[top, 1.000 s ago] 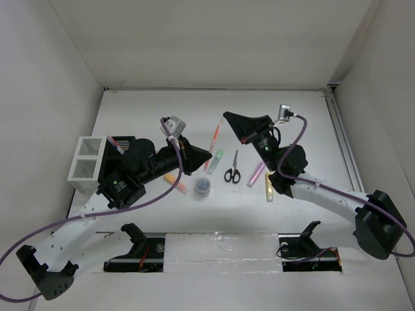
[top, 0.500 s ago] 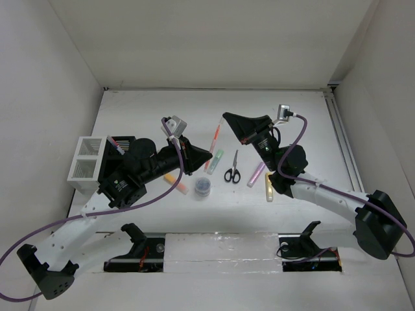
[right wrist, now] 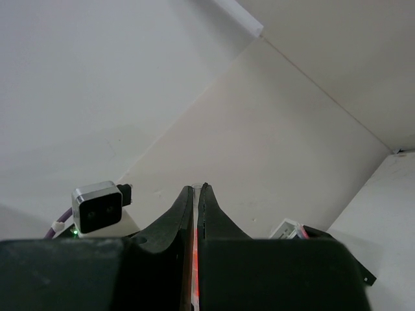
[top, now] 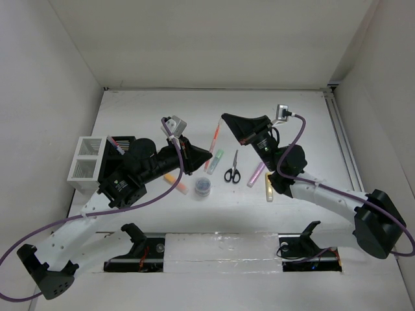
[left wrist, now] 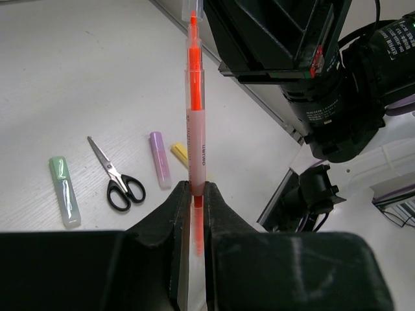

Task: Sort the stationery into containers
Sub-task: Cap the pen

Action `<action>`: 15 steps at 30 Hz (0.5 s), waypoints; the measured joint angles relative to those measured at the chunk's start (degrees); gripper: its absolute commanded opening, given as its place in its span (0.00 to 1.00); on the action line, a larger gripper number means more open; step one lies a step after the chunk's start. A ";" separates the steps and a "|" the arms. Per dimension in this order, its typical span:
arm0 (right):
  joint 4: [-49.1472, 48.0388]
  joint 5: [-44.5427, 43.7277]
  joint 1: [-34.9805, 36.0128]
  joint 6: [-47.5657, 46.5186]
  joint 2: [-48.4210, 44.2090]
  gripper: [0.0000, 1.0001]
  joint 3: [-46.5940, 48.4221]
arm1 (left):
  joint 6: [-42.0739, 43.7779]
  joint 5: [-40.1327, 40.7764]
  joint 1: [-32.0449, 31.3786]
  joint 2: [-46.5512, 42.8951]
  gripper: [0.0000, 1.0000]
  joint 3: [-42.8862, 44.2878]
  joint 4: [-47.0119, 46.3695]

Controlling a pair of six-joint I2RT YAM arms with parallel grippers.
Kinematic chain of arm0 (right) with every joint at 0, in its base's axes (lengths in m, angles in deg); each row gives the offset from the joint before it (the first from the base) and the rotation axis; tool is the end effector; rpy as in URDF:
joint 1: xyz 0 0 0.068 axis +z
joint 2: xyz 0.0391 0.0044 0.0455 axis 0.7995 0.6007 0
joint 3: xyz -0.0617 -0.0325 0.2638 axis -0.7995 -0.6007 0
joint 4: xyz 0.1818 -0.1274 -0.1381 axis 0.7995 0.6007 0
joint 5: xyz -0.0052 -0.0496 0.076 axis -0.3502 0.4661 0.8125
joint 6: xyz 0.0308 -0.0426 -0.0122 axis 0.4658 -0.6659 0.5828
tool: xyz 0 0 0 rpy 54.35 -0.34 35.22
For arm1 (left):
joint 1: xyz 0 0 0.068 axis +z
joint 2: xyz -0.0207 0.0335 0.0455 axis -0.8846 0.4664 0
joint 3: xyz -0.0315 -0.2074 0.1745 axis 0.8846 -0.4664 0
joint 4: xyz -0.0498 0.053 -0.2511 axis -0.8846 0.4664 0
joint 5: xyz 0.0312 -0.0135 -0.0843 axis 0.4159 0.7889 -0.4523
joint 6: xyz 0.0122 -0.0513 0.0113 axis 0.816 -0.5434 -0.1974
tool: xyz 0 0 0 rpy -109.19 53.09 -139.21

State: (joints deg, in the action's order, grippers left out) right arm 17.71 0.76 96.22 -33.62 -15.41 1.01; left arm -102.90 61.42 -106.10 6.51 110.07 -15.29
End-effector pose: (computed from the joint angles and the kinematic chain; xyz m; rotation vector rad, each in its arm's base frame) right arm 0.1983 0.1850 0.3538 0.1338 1.0834 1.5659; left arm 0.1299 -0.1385 0.3949 0.5555 1.5489 -1.0924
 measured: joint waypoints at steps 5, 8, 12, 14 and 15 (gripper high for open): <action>0.15 0.04 0.50 -0.98 0.50 0.00 0.00 | -0.02 0.04 0.00 -0.07 0.00 0.00 0.39; 0.28 0.28 0.63 -1.95 0.63 0.00 0.00 | 0.00 0.17 0.00 -0.11 0.00 0.00 0.87; 0.96 1.99 1.07 -3.43 0.85 0.00 0.15 | 0.72 1.14 0.00 -0.13 0.00 0.20 1.84; 1.84 3.17 1.22 -4.31 1.09 0.00 0.20 | 1.42 2.08 0.00 -0.17 0.00 0.68 2.91; 2.56 3.74 1.29 -4.74 1.16 0.00 0.20 | 1.77 2.58 0.00 -0.17 0.00 1.03 3.67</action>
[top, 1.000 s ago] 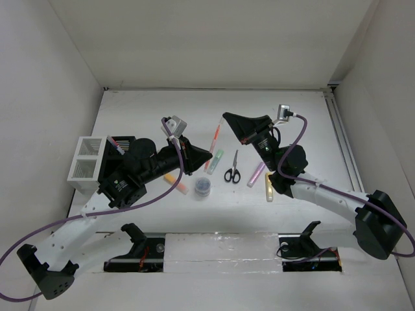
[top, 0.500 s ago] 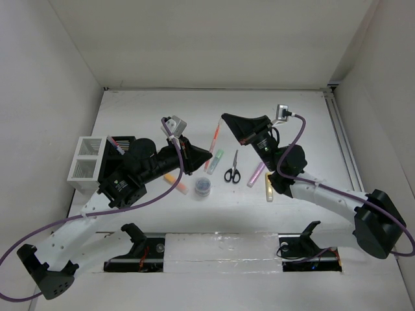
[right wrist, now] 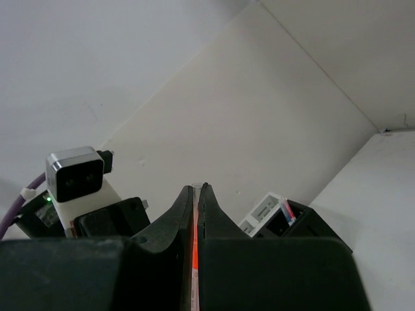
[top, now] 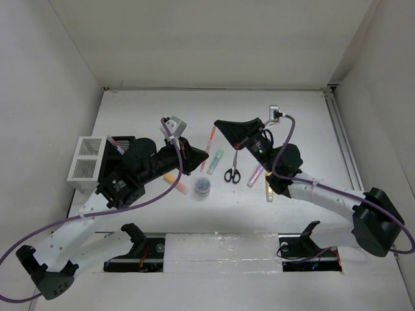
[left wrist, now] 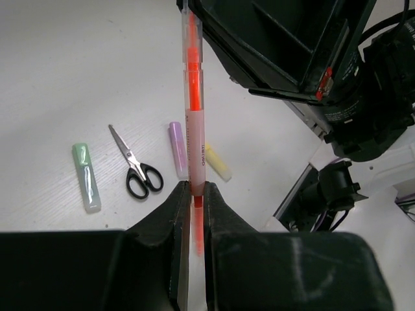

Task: Sort the stationery into containers
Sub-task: Cap the pen

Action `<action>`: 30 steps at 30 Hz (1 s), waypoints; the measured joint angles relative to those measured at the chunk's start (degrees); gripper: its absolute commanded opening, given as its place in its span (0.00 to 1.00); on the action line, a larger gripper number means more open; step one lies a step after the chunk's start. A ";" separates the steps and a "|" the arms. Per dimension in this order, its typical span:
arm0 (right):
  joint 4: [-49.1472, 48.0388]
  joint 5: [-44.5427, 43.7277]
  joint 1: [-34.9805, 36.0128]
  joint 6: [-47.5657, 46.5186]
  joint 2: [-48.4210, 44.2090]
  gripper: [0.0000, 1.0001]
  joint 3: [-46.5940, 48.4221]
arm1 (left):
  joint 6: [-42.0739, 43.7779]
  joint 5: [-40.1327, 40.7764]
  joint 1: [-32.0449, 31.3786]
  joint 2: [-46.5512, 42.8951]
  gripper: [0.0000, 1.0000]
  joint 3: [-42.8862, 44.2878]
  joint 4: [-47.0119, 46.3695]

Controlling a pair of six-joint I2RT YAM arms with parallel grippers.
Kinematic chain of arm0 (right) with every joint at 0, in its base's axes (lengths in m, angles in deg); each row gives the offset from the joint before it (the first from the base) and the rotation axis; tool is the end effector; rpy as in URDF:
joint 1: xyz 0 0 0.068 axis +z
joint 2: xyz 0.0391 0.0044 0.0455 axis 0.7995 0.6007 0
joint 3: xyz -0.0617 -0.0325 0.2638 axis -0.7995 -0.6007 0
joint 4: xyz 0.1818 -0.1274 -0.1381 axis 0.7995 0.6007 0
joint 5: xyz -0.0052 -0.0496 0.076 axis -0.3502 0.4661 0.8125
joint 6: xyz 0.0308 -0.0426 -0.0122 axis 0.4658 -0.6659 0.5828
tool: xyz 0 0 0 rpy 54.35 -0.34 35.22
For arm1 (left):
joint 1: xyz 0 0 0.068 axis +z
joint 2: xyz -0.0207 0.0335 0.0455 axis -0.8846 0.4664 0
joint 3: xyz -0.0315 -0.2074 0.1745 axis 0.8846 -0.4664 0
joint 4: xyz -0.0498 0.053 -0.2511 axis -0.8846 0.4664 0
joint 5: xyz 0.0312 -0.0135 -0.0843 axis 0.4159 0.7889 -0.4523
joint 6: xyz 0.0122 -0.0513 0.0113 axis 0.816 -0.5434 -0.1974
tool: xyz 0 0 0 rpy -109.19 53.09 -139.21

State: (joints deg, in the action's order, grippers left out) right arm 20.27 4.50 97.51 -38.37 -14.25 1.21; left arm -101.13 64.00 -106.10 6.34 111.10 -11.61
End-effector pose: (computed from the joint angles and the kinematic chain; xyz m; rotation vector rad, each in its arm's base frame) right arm 0.1977 0.1963 0.3457 0.0135 1.1562 1.5247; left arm 0.1296 -0.1361 0.3946 0.5463 1.5871 -1.0269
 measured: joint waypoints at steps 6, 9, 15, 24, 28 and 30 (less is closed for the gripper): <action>3.26 2.34 0.02 -1.27 -0.02 0.00 0.44 | 1.53 1.38 -0.02 0.00 0.00 0.44 3.50; 4.24 3.58 0.00 -1.20 -0.02 0.00 0.48 | 2.40 1.77 -0.02 0.00 0.00 1.05 5.44; 3.08 5.97 -0.17 1.79 0.07 0.00 0.52 | 4.44 1.90 -0.33 -0.02 0.00 3.19 8.39; -2.84 8.50 -0.55 6.43 3.52 0.00 0.50 | 5.70 1.90 -0.37 -1.44 0.00 3.30 9.38; -2.84 8.96 -0.52 6.23 3.48 0.00 0.50 | 6.60 2.14 -0.37 -2.16 0.00 3.30 9.90; -2.49 9.09 -0.50 5.68 3.32 0.00 0.50 | 6.99 2.27 -0.37 -2.23 0.00 3.30 10.12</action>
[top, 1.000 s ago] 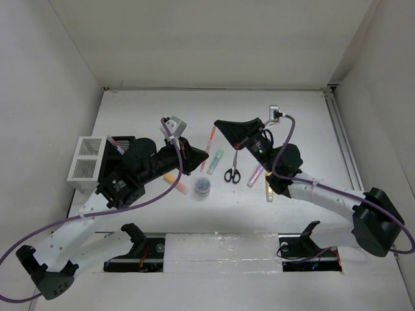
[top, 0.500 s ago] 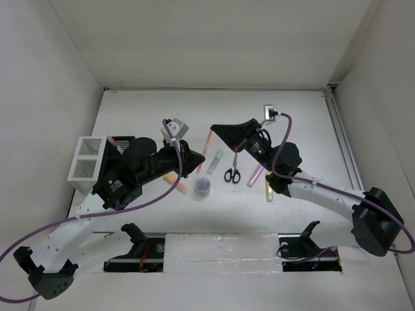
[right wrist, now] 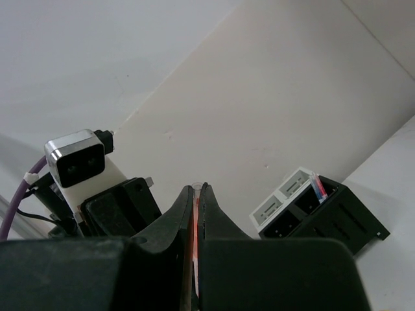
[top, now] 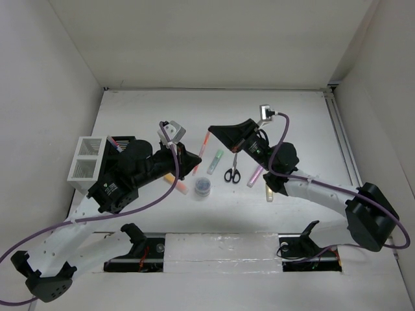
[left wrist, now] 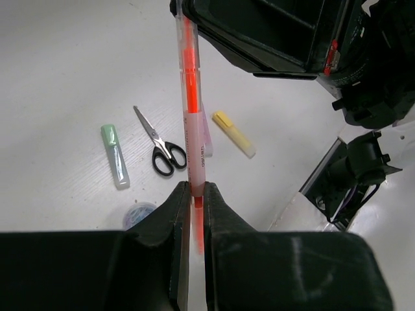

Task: Sort the stationery into containers
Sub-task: Cap the pen

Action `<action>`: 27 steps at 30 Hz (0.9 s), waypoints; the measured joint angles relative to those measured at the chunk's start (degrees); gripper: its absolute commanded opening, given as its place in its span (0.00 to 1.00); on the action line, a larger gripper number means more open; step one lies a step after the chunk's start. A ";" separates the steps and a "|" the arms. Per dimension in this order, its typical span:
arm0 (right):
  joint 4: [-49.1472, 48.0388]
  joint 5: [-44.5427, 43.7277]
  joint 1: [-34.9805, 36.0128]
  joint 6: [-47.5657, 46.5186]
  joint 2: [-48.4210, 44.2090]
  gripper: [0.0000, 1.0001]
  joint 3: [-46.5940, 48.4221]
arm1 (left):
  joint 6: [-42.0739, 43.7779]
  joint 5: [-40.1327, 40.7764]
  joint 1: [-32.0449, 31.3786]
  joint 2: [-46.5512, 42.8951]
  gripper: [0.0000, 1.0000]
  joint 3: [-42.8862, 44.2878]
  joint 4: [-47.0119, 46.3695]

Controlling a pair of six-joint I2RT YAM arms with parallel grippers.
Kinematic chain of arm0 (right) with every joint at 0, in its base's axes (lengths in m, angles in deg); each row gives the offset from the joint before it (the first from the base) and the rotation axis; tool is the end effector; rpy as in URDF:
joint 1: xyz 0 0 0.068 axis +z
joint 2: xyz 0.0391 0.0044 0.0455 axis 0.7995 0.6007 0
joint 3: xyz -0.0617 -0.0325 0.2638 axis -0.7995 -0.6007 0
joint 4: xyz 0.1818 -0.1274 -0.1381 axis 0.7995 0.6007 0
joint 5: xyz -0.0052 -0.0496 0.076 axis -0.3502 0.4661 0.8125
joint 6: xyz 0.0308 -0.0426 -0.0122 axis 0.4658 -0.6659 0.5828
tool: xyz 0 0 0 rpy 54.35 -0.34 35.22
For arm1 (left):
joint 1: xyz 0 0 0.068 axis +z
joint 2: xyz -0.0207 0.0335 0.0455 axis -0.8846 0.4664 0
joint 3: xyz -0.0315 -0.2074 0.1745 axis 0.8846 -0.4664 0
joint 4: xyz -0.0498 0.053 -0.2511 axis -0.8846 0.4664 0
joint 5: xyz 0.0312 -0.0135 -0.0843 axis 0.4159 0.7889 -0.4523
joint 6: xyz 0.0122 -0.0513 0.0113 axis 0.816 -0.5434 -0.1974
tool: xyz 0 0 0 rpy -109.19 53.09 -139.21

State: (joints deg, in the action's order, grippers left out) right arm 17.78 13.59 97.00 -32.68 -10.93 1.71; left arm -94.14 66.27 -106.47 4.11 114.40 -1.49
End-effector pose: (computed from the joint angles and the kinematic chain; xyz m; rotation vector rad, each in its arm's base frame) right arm 0.2031 0.2058 0.3370 -0.0861 1.2037 1.6773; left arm 0.1175 -0.1240 0.4013 0.6269 1.6218 -0.8934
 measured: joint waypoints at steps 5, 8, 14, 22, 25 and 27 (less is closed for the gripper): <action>2.05 0.33 0.04 -1.79 -0.42 0.00 0.11 | 0.81 0.48 0.00 0.00 0.00 0.00 0.76; 4.31 1.25 0.04 -2.73 -0.44 0.00 1.25 | 1.55 0.74 0.00 0.00 0.00 0.00 1.16; 10.10 3.19 0.09 -5.66 -0.48 0.00 3.52 | 3.08 1.46 0.00 0.79 0.00 0.28 2.99; 15.21 5.20 0.09 -8.22 -0.57 0.00 5.51 | 4.15 1.84 0.00 0.96 0.00 0.28 4.28; 15.80 5.42 0.09 -8.79 -0.57 0.00 5.66 | 4.28 2.08 0.00 0.96 0.00 0.28 4.59; 16.41 5.53 0.09 -8.87 -0.70 0.00 5.66 | 4.31 2.21 0.00 0.96 0.00 0.28 4.98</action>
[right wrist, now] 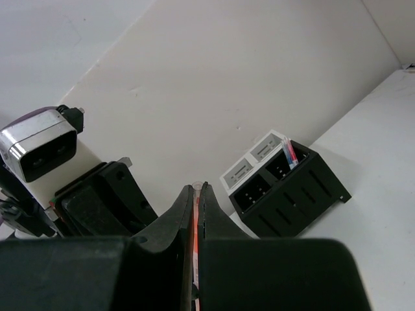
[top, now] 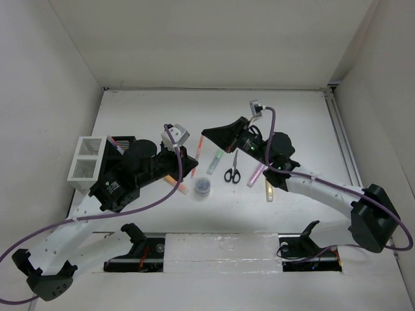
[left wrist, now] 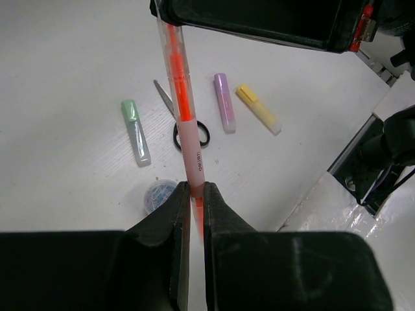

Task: Sort the stationery into containers
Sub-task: Cap the pen, then place the stationery into the container

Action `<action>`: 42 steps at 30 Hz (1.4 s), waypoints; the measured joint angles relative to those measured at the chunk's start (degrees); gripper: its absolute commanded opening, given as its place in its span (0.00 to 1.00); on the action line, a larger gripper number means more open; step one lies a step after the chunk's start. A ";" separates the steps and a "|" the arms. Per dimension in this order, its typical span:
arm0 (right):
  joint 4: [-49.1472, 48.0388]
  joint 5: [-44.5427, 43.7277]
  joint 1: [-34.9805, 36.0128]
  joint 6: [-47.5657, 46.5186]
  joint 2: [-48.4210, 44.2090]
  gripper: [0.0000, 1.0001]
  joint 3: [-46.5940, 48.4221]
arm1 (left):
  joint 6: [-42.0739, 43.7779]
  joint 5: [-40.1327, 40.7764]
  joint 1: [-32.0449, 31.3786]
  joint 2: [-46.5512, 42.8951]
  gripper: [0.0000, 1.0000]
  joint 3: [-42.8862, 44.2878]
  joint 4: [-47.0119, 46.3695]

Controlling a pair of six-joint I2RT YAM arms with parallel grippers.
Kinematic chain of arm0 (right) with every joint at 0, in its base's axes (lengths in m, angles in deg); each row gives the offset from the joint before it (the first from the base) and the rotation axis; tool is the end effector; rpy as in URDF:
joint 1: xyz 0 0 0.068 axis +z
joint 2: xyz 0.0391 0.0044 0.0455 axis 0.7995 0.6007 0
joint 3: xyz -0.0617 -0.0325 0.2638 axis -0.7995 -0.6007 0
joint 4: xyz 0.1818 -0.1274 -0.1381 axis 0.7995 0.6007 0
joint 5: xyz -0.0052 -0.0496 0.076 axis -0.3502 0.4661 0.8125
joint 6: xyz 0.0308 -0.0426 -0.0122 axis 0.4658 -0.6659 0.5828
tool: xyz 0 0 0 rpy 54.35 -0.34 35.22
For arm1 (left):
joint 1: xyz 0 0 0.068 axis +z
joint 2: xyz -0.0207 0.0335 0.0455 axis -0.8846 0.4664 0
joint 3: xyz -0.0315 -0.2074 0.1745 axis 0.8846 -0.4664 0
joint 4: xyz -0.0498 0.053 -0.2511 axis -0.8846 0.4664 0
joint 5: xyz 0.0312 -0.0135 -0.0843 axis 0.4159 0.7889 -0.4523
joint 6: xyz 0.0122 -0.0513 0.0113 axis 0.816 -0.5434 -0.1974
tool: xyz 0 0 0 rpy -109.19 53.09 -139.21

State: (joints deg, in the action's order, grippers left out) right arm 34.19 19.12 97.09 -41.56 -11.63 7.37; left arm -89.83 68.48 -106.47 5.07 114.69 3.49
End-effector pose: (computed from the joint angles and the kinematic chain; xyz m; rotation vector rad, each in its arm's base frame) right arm 0.2095 0.2172 0.3454 -0.2583 1.3702 1.5537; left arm 0.1207 -0.1253 0.3910 0.6806 1.6932 -0.7856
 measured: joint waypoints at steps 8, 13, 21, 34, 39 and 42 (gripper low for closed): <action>1.14 1.03 0.00 -1.25 -0.76 0.00 0.37 | 0.15 -0.02 0.00 -0.11 0.00 0.00 0.13; 1.53 1.84 0.00 -1.81 -0.76 0.00 0.81 | 0.22 -0.04 0.00 -0.57 0.00 0.00 0.22; 1.36 2.99 0.00 -2.03 -0.76 0.11 1.31 | 0.22 -0.20 -0.02 -0.79 0.00 0.00 0.17; -1.11 12.00 -2.86 4.90 1.38 0.83 0.35 | 0.13 4.15 0.11 -3.17 0.00 -0.04 -10.45; -4.44 13.25 -7.19 7.39 1.22 0.88 -1.16 | -1.14 13.07 0.11 -2.54 0.00 -0.04 -10.64; -3.69 13.27 -8.90 6.62 0.46 0.90 -1.73 | -3.67 23.61 0.11 -0.87 0.00 0.26 -10.38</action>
State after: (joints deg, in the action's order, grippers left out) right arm 30.50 32.38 88.20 -34.94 -11.17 5.65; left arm -93.50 92.08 -106.36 4.19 114.95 -6.89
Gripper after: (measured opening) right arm 0.882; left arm 0.033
